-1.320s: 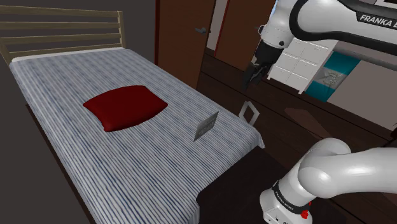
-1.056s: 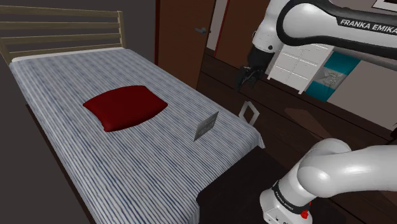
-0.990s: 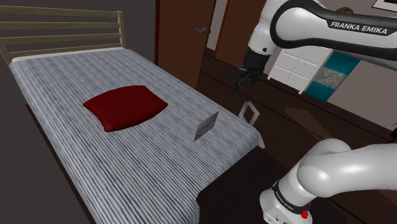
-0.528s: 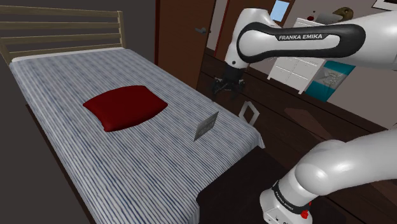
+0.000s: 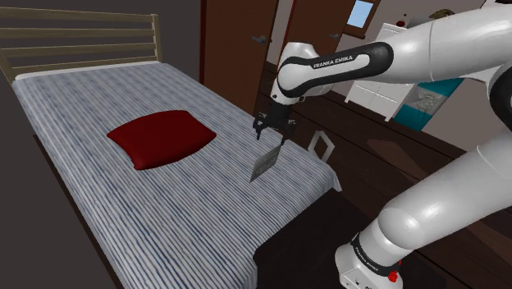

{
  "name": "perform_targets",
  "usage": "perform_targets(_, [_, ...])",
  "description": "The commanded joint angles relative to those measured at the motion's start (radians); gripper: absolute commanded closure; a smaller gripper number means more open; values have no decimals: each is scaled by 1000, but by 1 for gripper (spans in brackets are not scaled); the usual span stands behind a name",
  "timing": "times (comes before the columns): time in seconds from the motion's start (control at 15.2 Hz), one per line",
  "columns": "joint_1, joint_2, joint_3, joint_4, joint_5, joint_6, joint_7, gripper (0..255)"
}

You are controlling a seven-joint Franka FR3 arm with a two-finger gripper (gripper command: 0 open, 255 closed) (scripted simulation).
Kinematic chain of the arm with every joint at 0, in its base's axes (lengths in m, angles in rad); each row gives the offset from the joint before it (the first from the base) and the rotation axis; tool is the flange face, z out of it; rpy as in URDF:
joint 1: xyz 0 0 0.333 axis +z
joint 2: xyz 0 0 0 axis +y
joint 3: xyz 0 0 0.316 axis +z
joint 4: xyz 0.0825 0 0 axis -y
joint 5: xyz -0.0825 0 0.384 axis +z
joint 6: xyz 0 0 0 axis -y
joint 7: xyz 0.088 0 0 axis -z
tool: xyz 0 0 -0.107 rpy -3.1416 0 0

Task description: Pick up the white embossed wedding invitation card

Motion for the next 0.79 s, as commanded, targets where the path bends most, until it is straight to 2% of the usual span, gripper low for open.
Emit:
perform_targets(0.0, [-11,81,5,23,7,45,85,0])
perform_targets(0.46, [-31,335,-19,94,49,190,323,0])
perform_targets(0.73, [-29,379,-23,91,53,235,330,0])
